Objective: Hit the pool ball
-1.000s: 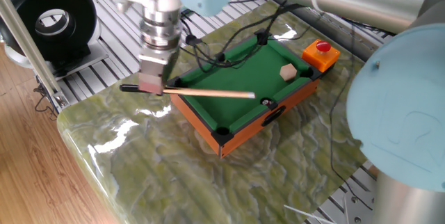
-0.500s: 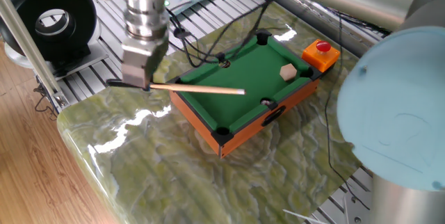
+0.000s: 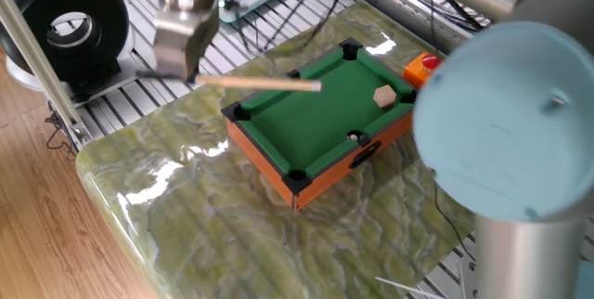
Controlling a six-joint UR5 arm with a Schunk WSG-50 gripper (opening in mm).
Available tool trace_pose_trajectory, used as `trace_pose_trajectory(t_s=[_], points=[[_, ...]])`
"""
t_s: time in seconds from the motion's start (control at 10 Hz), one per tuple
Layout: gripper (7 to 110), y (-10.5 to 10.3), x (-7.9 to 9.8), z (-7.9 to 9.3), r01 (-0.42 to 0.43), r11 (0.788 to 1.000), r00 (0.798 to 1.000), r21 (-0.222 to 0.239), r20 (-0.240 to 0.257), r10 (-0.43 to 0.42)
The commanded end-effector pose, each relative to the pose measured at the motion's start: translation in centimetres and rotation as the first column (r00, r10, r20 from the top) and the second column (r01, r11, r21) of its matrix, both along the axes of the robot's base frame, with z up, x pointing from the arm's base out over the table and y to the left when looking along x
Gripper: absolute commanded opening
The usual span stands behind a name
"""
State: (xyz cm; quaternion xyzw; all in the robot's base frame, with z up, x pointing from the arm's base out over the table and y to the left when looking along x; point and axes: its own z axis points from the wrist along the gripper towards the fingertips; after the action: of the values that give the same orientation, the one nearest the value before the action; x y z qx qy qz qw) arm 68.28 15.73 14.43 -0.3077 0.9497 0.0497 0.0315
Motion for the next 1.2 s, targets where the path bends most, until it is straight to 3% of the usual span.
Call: trace_pose_trajectory(t_s=[0.0,0.1,0.2,0.4,0.6,0.8,1.1], points=[[7,-5.3,4.3,1.8,0.027,0.998,0.998,-0.050,0.065,-0.023],[7,-5.6,6.0,1.6,0.062,0.997,0.992,-0.041,0.109,-0.057],[7,-6.7,7.5,1.3,0.060,0.996,0.989,-0.060,0.138,-0.051],[7,-8.0,8.4,0.6,0.085,0.993,0.987,-0.084,0.146,-0.072],[7,-8.6,8.9,0.3,0.100,0.993,0.987,-0.062,0.135,-0.091],[7,-7.8,9.3,0.1,0.132,0.991,0.983,0.001,0.126,-0.131],[7,-8.9,9.2,0.3,0.144,0.989,0.983,-0.015,0.115,-0.141]])
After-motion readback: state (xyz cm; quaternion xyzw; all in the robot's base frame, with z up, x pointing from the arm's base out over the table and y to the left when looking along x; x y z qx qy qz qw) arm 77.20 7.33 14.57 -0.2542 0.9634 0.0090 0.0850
